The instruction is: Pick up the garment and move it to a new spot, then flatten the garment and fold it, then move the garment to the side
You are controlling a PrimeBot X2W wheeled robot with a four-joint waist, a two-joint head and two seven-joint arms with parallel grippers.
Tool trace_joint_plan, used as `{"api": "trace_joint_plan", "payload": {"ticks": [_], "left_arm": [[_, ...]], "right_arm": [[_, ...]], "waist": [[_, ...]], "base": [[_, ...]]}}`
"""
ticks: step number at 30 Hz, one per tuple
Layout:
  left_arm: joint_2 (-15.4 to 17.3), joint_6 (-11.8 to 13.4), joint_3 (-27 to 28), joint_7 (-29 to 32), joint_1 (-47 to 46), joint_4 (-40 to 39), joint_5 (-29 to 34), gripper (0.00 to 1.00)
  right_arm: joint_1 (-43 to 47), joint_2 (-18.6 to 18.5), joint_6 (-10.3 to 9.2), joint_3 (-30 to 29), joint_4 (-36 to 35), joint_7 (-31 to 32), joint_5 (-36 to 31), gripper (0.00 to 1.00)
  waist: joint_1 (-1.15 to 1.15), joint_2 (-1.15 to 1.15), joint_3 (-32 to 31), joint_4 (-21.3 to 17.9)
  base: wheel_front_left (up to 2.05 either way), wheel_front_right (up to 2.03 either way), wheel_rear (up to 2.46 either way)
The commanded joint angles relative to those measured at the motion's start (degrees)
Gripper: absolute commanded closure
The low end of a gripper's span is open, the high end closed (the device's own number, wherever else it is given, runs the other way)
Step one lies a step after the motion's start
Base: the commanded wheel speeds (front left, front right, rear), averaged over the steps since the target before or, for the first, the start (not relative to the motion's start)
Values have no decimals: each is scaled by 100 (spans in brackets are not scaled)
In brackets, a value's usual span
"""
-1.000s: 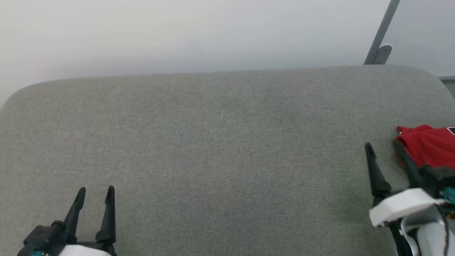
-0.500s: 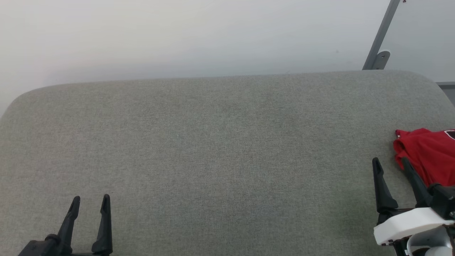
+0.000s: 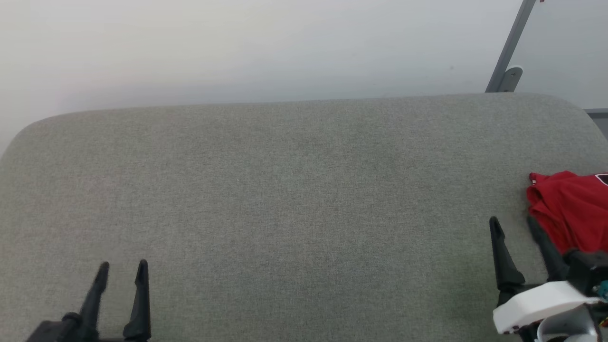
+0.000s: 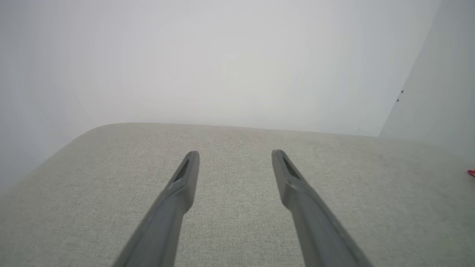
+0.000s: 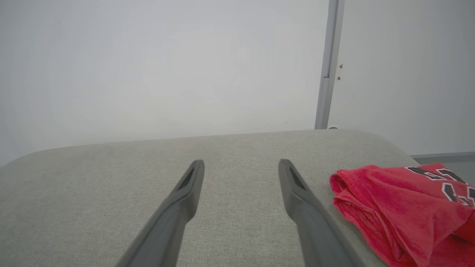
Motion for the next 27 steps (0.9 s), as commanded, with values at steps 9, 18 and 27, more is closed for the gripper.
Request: {"api": "trace_joint_plan", "payload": {"ticks": [9, 18, 27], "left_arm": [[-126, 5, -39, 129, -92, 226, -545, 100], [-180, 4, -23, 353, -298, 370, -1444, 100], [-237, 3, -3, 556, -481, 498, -2240, 100]], "right_arm": [[13, 63, -1, -15, 246, 105, 541, 100], [-75, 107, -2, -37, 324, 230, 1447, 100], [-163, 149, -3, -59, 402, 347, 2257, 100]], "waist": [[0, 0, -1, -4], [0, 0, -2, -11], [0, 0, -4, -18]], "base": [[0, 0, 0], [0, 0, 0], [0, 0, 0]]}}
